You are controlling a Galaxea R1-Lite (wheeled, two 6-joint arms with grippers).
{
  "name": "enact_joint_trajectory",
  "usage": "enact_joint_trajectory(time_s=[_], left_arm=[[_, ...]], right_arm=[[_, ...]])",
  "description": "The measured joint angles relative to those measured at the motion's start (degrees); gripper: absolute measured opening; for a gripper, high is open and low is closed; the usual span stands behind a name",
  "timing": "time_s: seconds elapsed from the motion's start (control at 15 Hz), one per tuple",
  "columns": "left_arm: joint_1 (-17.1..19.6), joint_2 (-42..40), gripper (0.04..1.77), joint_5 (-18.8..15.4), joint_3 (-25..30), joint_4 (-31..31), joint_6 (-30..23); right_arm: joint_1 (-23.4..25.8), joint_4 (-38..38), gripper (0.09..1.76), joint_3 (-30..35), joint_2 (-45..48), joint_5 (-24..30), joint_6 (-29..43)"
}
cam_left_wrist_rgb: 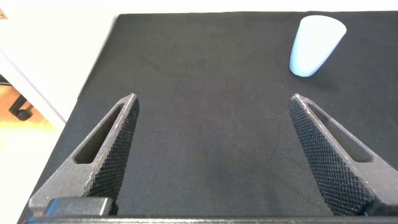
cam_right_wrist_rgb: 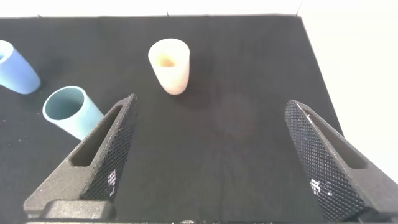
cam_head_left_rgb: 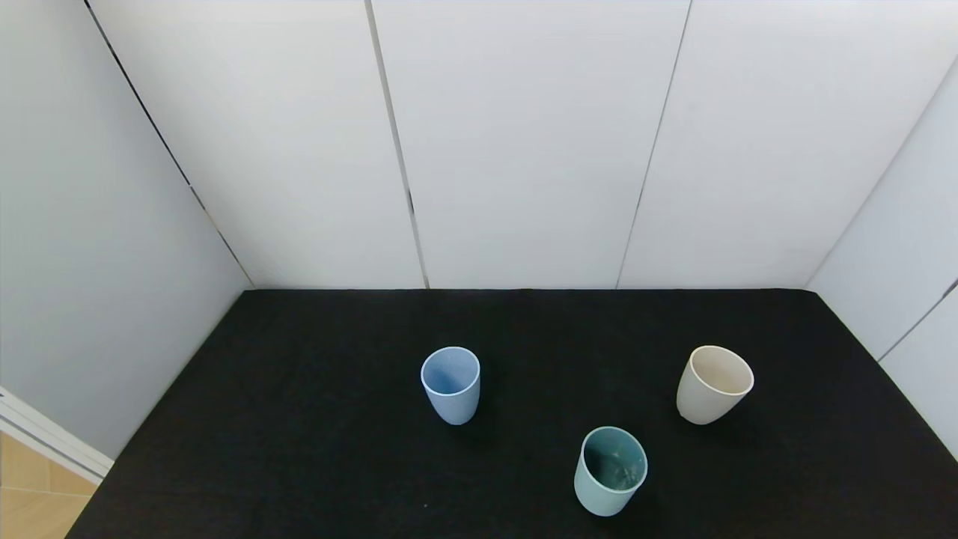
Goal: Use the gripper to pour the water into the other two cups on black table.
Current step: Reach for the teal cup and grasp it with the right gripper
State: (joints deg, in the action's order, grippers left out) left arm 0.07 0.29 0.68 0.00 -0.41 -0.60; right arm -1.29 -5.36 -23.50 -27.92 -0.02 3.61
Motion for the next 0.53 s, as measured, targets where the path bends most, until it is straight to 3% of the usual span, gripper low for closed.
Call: enact_joint_trajectory(time_s=[0.53], left_arm=[[0.04,0.00,1.72,-0.02,0.00,0.00,0.00]], right_arm=[[-0.57,0.55,1.71,-10.26,-23.56,0.07,-1.50]])
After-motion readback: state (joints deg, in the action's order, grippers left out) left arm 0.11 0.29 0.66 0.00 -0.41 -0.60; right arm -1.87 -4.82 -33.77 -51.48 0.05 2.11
